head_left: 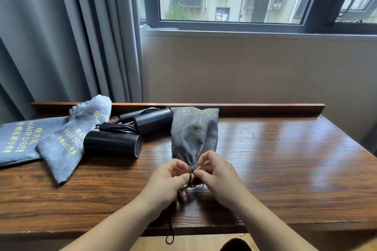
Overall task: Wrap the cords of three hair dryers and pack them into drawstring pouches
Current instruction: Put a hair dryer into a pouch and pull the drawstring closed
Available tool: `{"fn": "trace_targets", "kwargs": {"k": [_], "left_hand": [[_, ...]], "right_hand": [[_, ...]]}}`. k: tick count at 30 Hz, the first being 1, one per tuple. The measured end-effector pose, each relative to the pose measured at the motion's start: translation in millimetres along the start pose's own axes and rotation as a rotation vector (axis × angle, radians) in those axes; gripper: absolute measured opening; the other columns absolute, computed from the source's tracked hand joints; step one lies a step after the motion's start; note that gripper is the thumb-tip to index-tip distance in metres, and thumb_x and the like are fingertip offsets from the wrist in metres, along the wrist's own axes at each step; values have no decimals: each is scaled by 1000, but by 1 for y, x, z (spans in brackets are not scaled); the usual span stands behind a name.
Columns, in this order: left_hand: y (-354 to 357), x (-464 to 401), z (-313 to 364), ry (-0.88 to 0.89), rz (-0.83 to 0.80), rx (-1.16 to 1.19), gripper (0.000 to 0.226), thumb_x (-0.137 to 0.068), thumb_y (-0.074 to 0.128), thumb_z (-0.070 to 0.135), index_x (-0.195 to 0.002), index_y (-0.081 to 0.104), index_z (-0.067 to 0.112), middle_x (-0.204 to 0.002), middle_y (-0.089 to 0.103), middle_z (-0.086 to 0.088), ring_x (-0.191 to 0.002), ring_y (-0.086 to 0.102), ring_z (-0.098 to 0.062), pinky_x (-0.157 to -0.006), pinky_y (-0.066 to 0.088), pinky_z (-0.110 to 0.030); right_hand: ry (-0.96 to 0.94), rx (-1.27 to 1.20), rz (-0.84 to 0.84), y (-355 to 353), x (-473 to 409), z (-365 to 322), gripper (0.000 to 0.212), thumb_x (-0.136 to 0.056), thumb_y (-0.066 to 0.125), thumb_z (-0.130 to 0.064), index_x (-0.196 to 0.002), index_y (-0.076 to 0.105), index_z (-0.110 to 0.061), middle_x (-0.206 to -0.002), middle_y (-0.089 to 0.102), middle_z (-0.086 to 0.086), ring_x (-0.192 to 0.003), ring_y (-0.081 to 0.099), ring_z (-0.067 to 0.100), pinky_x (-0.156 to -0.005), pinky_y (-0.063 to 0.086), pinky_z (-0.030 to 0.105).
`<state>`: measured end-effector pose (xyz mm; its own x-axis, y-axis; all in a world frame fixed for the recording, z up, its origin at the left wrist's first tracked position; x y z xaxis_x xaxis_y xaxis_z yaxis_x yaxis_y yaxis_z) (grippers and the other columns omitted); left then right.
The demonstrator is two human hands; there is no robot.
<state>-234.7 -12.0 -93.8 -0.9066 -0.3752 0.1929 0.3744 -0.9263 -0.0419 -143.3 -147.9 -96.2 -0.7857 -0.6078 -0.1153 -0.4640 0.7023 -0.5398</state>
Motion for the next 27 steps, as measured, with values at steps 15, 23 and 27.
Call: {"fn": "trace_targets", "kwargs": {"k": [15,23,27], "left_hand": [[-5,-3,0,342,174,-492,16,-81,77,9,-75,71,24,-69,66,9,-56,54,3,-57,39,-10],[2,0,4,-95,70,160,15,-96,44,2,-87,48,14,-72,60,-10,-48,48,-18,-42,28,-19],[5,2,9,-100,-22,348,17,-94,44,-4,-86,48,10,-69,64,-10,-53,58,-22,-43,34,-24]], "right_hand": [[-12,22,27,-8,0,-3,24,-97,55,-18,-116,60,-31,-78,73,-1,-69,68,12,-69,54,30],[3,-31,304,-11,9,-7,17,-86,46,-11,-83,56,-24,-73,67,-3,-69,60,6,-62,40,15],[268,-305,-50,3,19,-7,21,-95,56,-15,-114,48,-20,-79,75,8,-70,73,22,-65,58,35]]}}
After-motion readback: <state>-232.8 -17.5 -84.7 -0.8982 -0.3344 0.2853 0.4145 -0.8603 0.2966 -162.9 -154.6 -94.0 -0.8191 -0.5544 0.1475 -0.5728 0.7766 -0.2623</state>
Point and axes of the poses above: each hand's wrist, its own x-axis away from the middle knuckle, its own y-axis out of the palm, z = x × y, the point moved 1 cm from there along -x, towards the middle knuckle
